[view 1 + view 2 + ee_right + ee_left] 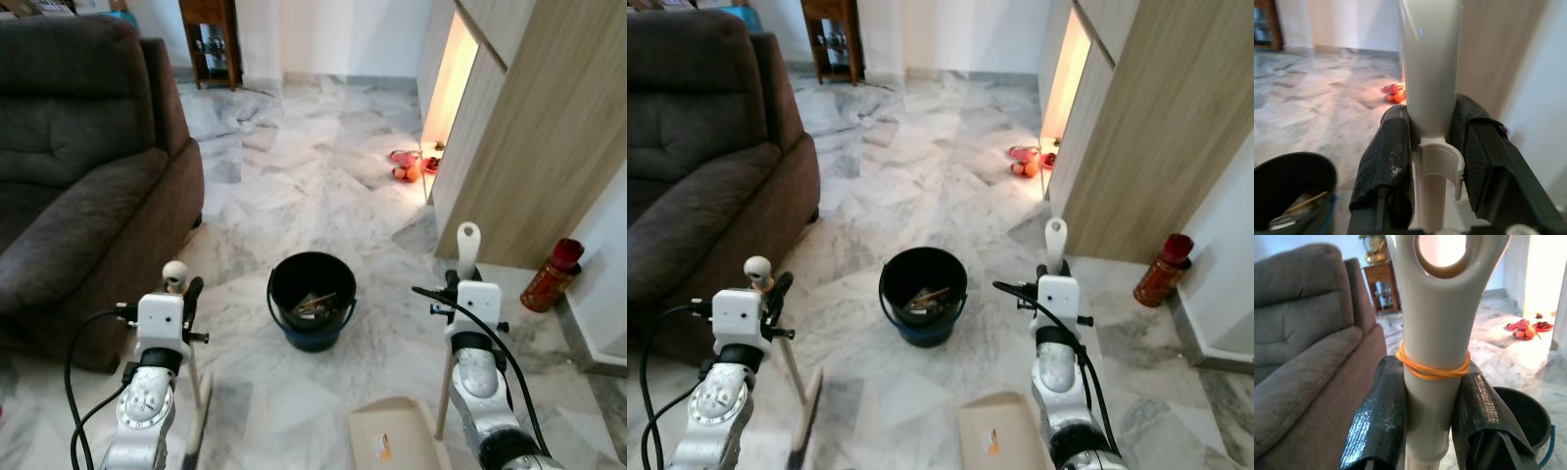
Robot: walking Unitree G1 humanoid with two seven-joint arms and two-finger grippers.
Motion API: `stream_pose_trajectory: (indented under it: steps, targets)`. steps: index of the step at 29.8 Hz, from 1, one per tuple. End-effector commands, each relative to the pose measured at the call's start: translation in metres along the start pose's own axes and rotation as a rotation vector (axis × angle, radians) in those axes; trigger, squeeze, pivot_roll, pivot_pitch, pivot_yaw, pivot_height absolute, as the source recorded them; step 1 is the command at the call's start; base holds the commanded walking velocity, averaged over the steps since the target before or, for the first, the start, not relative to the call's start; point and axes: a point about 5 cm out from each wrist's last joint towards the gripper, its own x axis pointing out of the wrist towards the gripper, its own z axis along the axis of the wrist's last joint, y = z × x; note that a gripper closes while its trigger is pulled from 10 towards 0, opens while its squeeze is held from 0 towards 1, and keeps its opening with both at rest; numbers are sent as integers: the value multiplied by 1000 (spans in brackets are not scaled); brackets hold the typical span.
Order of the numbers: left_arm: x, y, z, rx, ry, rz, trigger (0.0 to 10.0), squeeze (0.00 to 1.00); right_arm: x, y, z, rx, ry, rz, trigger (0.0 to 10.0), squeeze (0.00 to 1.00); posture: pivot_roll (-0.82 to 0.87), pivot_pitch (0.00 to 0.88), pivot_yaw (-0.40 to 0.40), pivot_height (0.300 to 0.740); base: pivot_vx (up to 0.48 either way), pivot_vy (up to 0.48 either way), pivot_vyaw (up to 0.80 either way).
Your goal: Sweep floor
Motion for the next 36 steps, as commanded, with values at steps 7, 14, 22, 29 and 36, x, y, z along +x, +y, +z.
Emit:
stream_pose_trajectory:
  steps: [7, 14, 22, 29, 36]
  targets:
    - [8, -2, 10, 10, -58, -21, 10000, 0, 5, 2, 8, 24, -31, -4, 10000, 0, 96, 0, -19, 740, 0, 0, 0]
    - [8, -4, 11, 10, -62, -28, 10000, 0, 5, 1, 5, 38, -6, -6, 10000, 0, 99, 0, -21, 740, 0, 0, -229]
    - [9, -4, 12, 5, -64, -32, 10000, 0, 5, 0, 4, 33, 6, -3, 10000, 0, 97, 0, -24, 740, 0, 0, -800]
    - [9, -4, 14, 17, -65, -14, 10000, 0, 6, -3, 2, 22, 25, -14, 10000, 0, 99, 0, -30, 740, 0, 0, -800]
    - [12, -1, 11, 43, -44, 4, 10000, 0, 8, -6, 4, 28, 15, -22, 10000, 0, 84, 0, -22, 740, 0, -234, -800]
